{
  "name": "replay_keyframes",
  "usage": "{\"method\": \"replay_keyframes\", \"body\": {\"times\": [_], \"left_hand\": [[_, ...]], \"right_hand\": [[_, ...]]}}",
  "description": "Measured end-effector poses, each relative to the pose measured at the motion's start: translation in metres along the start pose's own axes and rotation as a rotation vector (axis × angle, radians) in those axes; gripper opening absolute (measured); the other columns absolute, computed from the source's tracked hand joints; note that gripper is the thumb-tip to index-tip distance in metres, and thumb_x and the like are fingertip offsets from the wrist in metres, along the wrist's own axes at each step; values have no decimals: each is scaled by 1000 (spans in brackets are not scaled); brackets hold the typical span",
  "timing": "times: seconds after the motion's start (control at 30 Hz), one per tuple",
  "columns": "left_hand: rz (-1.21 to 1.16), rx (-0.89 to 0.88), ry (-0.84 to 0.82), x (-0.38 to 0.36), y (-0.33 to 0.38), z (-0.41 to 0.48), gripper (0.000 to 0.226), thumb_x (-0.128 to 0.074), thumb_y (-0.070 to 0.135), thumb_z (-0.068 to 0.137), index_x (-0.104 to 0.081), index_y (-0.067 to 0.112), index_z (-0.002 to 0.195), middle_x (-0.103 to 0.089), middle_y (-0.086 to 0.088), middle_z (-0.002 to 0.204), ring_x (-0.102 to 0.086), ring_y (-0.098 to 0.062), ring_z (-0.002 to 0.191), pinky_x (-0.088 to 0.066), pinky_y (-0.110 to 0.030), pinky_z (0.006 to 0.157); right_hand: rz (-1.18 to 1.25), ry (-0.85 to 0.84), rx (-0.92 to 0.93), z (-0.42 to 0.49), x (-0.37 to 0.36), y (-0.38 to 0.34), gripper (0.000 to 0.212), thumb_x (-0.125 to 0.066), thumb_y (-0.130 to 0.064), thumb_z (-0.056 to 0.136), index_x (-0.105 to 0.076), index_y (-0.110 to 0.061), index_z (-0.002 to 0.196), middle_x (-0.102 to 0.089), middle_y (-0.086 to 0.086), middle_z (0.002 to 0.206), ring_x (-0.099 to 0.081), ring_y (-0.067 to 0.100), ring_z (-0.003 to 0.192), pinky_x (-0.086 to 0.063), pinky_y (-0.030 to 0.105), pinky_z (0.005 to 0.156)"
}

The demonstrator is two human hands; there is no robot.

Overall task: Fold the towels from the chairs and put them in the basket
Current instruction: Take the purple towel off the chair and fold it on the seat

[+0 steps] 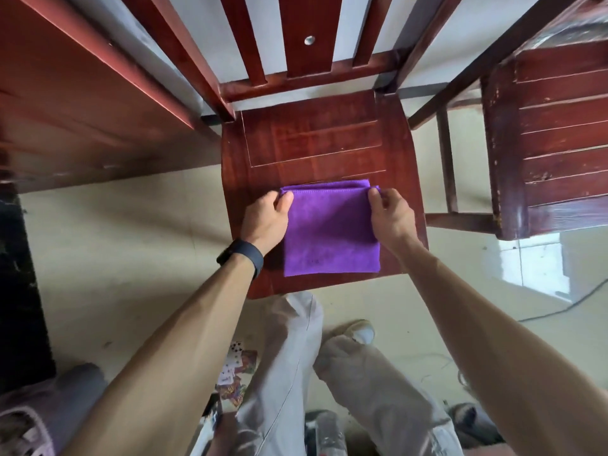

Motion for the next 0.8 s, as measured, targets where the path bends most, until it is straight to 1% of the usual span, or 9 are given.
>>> {"method": "replay_keyframes", "body": {"times": [0.07, 0.13, 0.27, 0.4, 0.5, 0.6, 0.7, 0.73, 0.8], "left_hand": [[11, 24, 27, -5, -3, 6, 37, -44, 42, 102, -57, 10, 90, -68, -23, 103, -60, -43, 97, -42, -40, 74], [19, 40, 49, -8, -6, 9, 38, -44, 43, 102, -58, 8, 95, -68, -23, 103, -60, -45, 97, -44, -41, 74], [41, 59, 61, -11, -11, 15, 37, -43, 46, 101, -55, 12, 94, -68, -24, 99, -61, -46, 94, -41, -39, 69], [151, 69, 102, -13, -5, 14, 36, -39, 45, 102, -53, 12, 109, -68, -24, 104, -62, -46, 97, -38, -38, 68], [248, 13, 177, -13, 1, 6, 33, -37, 45, 103, -47, 17, 115, -70, -19, 98, -64, -45, 89, -37, -38, 63], [283, -73, 296, -14, 0, 0, 35, -41, 45, 100, -50, 16, 118, -66, -13, 106, -63, -41, 90, -40, -40, 62], [440, -300, 458, -23, -2, -17, 43, -51, 39, 95, -57, 12, 129, -58, -14, 128, -57, -35, 110, -44, -45, 84], [482, -414, 444, -31, -1, -24, 46, -52, 37, 95, -57, 12, 133, -53, -14, 138, -53, -35, 120, -42, -47, 93], [522, -567, 317, -51, 2, -35, 52, -52, 34, 95, -51, 14, 143, -42, -9, 154, -41, -31, 139, -32, -52, 110]], "right_hand": [[-5, 22, 11, 7, -4, -2, 39, -42, -43, 105, -61, -11, 116, -70, 11, 114, -63, 33, 108, -36, 26, 78], [-6, 28, 24, 10, -7, -5, 37, -42, -45, 105, -60, -13, 110, -71, 9, 108, -64, 34, 104, -38, 28, 76], [-89, 46, 42, 19, -13, -5, 38, -39, -51, 103, -56, -17, 101, -72, 11, 108, -63, 39, 104, -41, 36, 78], [-185, 71, 10, 24, -13, -6, 46, -37, -59, 100, -57, -17, 104, -72, 11, 108, -63, 39, 104, -45, 39, 81], [-283, 99, 32, 21, -14, -9, 45, -36, -59, 101, -51, -17, 102, -70, 15, 105, -63, 42, 99, -41, 40, 75], [-227, 202, 67, 12, -18, -9, 43, -41, -55, 100, -48, -13, 105, -64, 14, 107, -60, 42, 98, -40, 41, 76], [-154, 419, 200, -13, -21, -8, 44, -49, -45, 98, -55, -9, 122, -58, 13, 119, -56, 36, 105, -41, 41, 85], [-194, 436, 272, -25, -27, -10, 42, -50, -41, 98, -56, -11, 126, -58, 11, 126, -55, 33, 111, -41, 41, 87], [-323, 358, 451, -43, -47, -11, 43, -47, -34, 97, -57, -14, 134, -53, 6, 143, -50, 27, 130, -40, 41, 100]]}}
Point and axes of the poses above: each hand's wrist, its own z-axis towards the middle knuckle, its own x-axis out of the back of the hand, y = z × x, the point moved 3 cm from there along z, towards the middle knuckle
